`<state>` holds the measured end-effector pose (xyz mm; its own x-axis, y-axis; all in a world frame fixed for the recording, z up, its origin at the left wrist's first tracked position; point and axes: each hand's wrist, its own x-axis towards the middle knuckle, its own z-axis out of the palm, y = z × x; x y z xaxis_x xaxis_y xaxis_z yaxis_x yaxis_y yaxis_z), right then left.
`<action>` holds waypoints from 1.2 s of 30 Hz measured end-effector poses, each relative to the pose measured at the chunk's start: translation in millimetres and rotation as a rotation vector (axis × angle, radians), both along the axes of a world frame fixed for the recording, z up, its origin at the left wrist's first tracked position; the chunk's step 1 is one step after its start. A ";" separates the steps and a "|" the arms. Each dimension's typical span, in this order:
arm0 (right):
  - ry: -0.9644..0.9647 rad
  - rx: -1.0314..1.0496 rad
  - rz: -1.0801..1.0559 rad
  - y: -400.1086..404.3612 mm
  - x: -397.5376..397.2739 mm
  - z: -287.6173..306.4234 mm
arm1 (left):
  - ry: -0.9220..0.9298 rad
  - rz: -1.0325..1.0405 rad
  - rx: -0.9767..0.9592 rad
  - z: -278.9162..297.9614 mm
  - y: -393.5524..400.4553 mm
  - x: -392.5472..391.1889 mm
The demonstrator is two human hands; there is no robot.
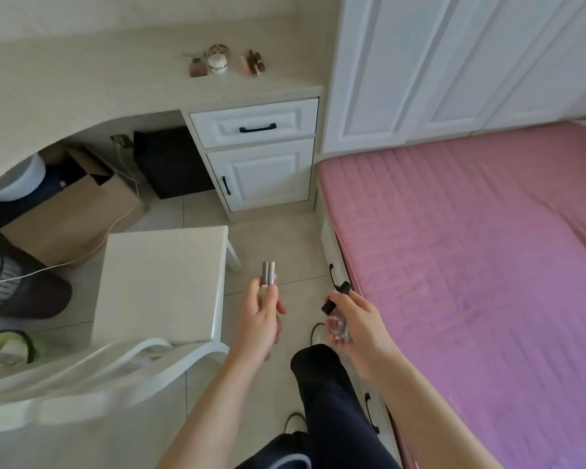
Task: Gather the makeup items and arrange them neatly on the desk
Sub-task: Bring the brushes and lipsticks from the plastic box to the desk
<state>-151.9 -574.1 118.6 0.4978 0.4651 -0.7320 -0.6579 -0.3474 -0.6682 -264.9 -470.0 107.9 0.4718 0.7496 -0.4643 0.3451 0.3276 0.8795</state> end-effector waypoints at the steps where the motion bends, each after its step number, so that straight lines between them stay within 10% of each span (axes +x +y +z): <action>1: 0.004 0.001 -0.002 13.3 8.9 0.5 | 0.005 0.002 0.027 0.1 11.0 7.3; 36: -0.029 -0.048 0.194 505.6 263.7 7.1 | 0.073 -0.012 0.048 -2.4 490.0 247.6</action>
<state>111.8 -68.5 125.8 0.4237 0.5190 -0.7424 -0.5558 -0.4982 -0.6655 -17.3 20.1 105.5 0.4472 0.7661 -0.4616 0.4126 0.2812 0.8664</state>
